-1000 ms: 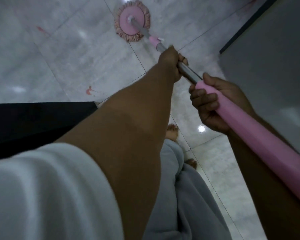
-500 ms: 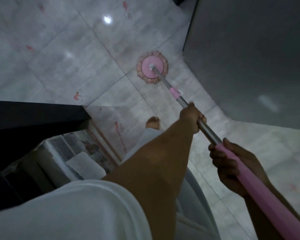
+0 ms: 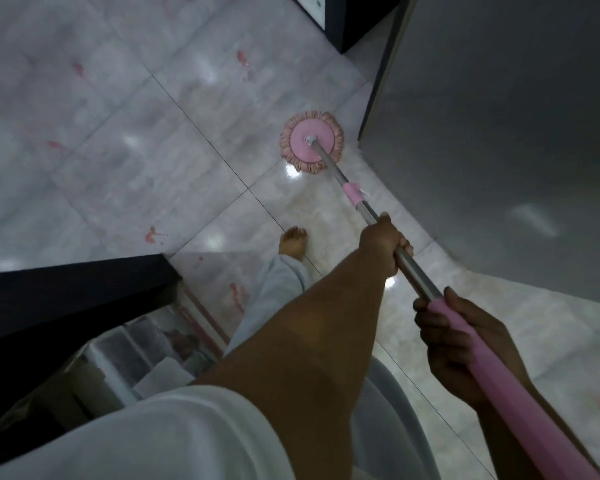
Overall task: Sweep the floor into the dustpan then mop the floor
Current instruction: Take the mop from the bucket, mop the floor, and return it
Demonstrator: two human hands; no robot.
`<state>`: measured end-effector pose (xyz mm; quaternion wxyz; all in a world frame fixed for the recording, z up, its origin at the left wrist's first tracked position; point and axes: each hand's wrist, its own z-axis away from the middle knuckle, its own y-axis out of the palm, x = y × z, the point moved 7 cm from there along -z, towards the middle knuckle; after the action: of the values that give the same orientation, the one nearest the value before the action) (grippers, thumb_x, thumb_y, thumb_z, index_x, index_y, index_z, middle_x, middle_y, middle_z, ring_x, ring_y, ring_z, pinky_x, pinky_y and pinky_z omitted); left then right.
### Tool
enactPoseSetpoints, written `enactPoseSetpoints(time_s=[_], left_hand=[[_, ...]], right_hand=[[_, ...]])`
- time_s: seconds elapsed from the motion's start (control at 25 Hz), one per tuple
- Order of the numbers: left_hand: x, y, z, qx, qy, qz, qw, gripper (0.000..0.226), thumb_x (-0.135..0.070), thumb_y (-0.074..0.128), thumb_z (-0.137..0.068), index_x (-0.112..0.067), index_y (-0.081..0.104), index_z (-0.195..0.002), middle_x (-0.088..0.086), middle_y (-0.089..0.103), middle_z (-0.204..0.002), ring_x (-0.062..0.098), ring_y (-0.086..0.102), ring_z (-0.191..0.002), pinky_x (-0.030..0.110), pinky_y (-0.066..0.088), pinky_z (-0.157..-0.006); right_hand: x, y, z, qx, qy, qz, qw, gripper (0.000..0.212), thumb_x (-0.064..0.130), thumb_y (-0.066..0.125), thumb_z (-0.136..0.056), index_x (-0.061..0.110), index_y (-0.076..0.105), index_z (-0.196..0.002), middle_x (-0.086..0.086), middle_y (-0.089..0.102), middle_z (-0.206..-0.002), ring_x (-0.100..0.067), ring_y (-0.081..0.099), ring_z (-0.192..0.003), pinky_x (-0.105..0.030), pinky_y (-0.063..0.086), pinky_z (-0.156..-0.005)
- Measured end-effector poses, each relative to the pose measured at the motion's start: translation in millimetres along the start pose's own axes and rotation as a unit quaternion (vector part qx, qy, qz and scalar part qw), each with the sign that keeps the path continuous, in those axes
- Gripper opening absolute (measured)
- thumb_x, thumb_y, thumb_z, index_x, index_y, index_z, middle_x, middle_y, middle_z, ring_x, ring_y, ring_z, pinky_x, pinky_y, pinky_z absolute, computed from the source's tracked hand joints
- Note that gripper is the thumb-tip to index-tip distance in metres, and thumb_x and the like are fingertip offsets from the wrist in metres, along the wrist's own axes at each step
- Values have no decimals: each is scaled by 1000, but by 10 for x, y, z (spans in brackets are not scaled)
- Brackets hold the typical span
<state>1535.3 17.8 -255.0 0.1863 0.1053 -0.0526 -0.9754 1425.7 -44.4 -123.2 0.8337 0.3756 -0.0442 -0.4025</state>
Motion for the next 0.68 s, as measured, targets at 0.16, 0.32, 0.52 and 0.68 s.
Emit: enactPoseSetpoints(time_s=[0.16, 0.32, 0.52, 0.68], left_hand=[[-999, -47, -301, 21, 18, 16, 999, 38, -36, 43, -101, -12, 42, -72, 1, 37, -37, 13, 38, -28, 17, 42, -36], [-1972, -133, -477, 38, 17, 1, 999, 36, -32, 42, -102, -10, 44, -74, -1, 38, -34, 11, 39, -26, 17, 42, -36], [-2793, -145, -630, 32, 38, -25, 998, 27, -35, 41, -102, -13, 47, -89, -2, 39, -39, 10, 41, -30, 20, 43, -38], [-2876, -159, -652, 35, 41, -42, 998, 24, -36, 40, -103, -15, 52, -104, -1, 38, -46, 11, 40, -34, 22, 44, -40]], right_hand=[[383, 638, -681, -11, -23, 26, 999, 32, 29, 66, -85, 4, 54, -100, 2, 54, -65, -5, 51, -39, -13, 40, -33], [678, 1319, -1307, 2, -25, 12, 1000, 30, 36, 52, -94, 8, 48, -104, 1, 56, -66, -6, 54, -41, -13, 44, -36], [981, 1831, -1861, 15, -36, 0, 999, 33, 39, 49, -95, 7, 51, -101, 1, 58, -67, -6, 56, -42, -14, 47, -38], [973, 1849, -1964, 30, -33, -16, 999, 36, 41, 46, -97, 6, 52, -101, 1, 57, -68, -6, 56, -44, -15, 47, -39]])
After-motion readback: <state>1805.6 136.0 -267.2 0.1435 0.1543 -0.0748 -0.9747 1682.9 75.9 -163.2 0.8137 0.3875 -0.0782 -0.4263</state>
